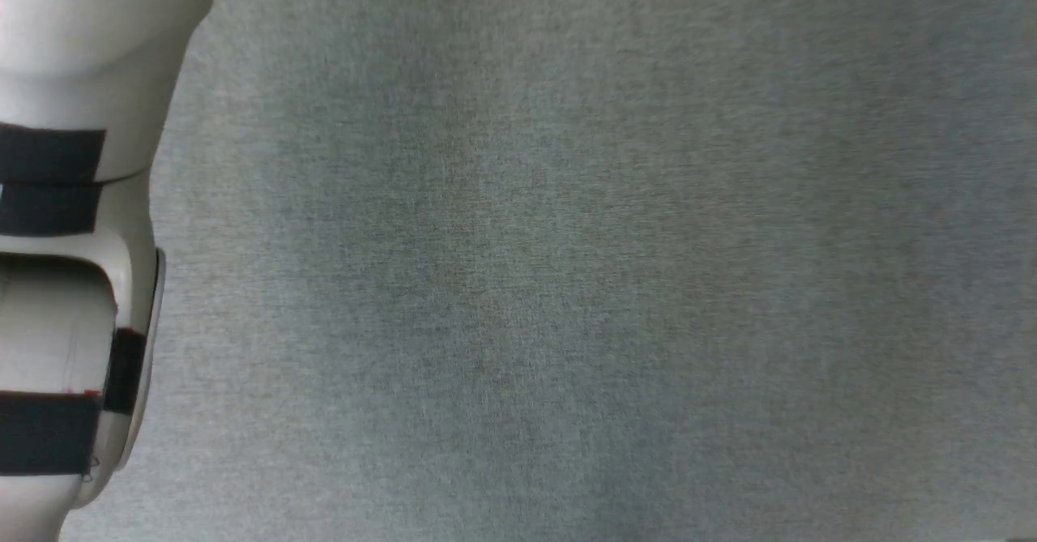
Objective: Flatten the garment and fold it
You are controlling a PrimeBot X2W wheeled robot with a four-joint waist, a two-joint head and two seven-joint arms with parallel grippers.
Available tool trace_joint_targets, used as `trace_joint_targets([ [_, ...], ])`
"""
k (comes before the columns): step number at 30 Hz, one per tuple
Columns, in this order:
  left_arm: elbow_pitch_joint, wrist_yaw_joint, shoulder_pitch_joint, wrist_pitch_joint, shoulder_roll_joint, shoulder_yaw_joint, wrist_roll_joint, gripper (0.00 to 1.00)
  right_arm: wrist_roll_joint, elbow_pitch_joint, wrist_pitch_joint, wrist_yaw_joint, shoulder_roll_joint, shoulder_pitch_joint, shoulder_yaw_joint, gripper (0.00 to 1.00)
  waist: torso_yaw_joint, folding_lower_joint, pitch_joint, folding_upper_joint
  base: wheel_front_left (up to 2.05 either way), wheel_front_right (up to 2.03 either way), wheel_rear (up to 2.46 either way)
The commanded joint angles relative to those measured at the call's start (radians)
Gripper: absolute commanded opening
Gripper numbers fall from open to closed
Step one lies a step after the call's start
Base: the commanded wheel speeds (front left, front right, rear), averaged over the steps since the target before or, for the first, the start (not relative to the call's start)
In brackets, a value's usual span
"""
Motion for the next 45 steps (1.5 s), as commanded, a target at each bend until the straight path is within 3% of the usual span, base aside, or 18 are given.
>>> trace_joint_targets([
  [1,0.019,0.008,0.006,-0.02,0.011,0.001,0.004,0.0,0.016,0.027,-0.024,-0.002,-0.007,-0.001,0.025,0.0,0.014,-0.0003,0.091,-0.0001,0.0,0.0,0.0],
  [8,0.045,-0.031,0.058,-0.05,0.037,-0.011,-0.021,0.0,0.137,0.019,-0.127,-0.002,-0.049,0.068,0.152,0.0,-0.006,-0.0003,0.083,-0.0001,0.0,0.0,0.0],
  [13,-0.016,-0.087,0.153,0.001,0.077,-0.036,-0.056,0.0,0.257,-0.073,-0.166,-0.002,-0.131,0.178,0.21,0.0,-0.014,-0.0003,0.019,-0.0001,0.0,0.0,0.0],
  [16,-0.108,-0.098,0.248,0.046,0.11,-0.041,-0.087,0.0,0.326,-0.149,-0.181,-0.002,-0.189,0.273,0.211,0.0,-0.022,-0.0003,-0.022,-0.0001,0.0,0.0,0.0],
  [22,-0.379,-0.036,0.519,0.108,0.193,-0.048,-0.117,0.0,0.413,-0.275,-0.206,-0.002,-0.247,0.525,0.142,0.0,-0.04,-0.0003,-0.1,-0.0001,0.0,0.0,0.0],
  [29,-0.61,0.071,0.888,0.128,0.271,-0.105,-0.114,0.0,0.405,-0.369,-0.201,-0.002,-0.213,0.85,0.055,0.0,-0.049,-0.0003,-0.196,-0.0001,0.0,0.0,0.0],
  [37,-0.711,0.149,1.175,0.157,0.322,-0.191,-0.108,0.0,0.344,-0.453,-0.155,-0.002,-0.122,1.172,-0.046,0.0,-0.046,-0.0003,-0.297,-0.0001,0.0,0.0,0.0],
  [45,-0.696,0.151,1.367,0.171,0.341,-0.258,-0.181,0.0,0.304,-0.497,-0.085,-0.002,-0.042,1.427,-0.121,0.0,-0.041,-0.0003,-0.395,-0.0001,0.0,0.0,0.0],
])
